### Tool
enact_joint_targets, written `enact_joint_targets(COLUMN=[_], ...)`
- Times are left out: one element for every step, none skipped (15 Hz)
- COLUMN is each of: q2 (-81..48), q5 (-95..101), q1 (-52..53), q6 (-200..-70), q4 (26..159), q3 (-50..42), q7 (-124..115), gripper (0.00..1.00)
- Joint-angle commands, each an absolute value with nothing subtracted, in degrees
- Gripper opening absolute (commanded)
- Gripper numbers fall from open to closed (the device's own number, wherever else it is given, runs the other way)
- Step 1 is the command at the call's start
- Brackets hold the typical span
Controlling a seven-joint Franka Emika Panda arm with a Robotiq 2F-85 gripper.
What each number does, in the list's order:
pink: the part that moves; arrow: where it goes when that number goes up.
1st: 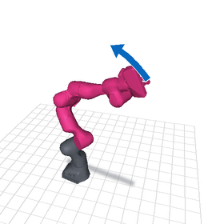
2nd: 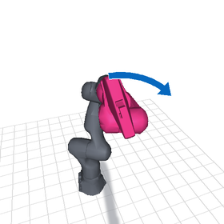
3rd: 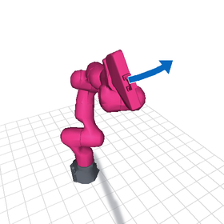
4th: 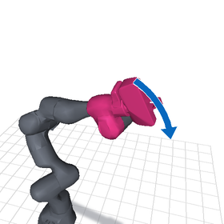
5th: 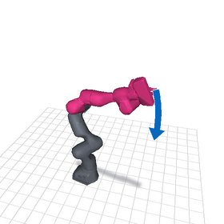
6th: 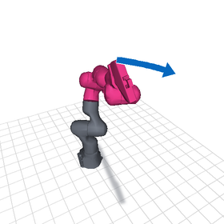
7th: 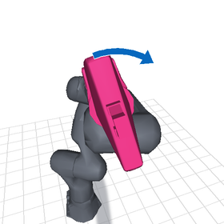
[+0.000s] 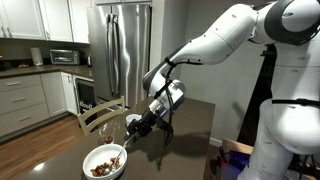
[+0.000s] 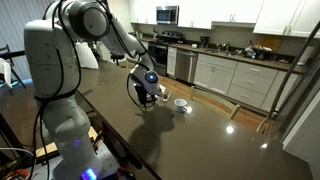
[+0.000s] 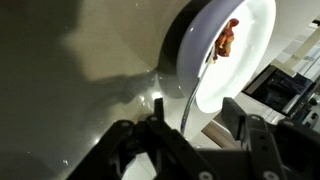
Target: Transfer one spoon of contents from the bowl to the white cup
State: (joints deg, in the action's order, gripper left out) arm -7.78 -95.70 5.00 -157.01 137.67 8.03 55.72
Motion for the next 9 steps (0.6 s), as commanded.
enact_joint_targets(q2=[-5.3,-5.0,-4.4,-3.8,-3.1,-2.4,-1.5,-0.6,0.5], q5=[-90.6,-88.4,-85.8,-82.7,-78.5,-74.0,-68.1,-63.2,-58.0], q1=[6.5,6.9,7.2,7.5,7.7,7.9,7.9,7.4,6.8], q6=[-163.8,-165.9,-167.9,-169.3,-170.8,-171.7,-172.0,-171.1,-169.8], q4=[139.7,140.2,140.7,141.2,141.6,142.4,143.4,144.4,145.1], q3=[8.7,8.8,8.8,8.6,8.3,8.0,7.4,7.0,6.4], q7=[51.9,50.4,48.5,46.3,43.2,39.8,35.2,31.7,27.7], gripper=[0.94,0.98,1.0,1.0,1.0,1.0,1.0,1.0,1.0])
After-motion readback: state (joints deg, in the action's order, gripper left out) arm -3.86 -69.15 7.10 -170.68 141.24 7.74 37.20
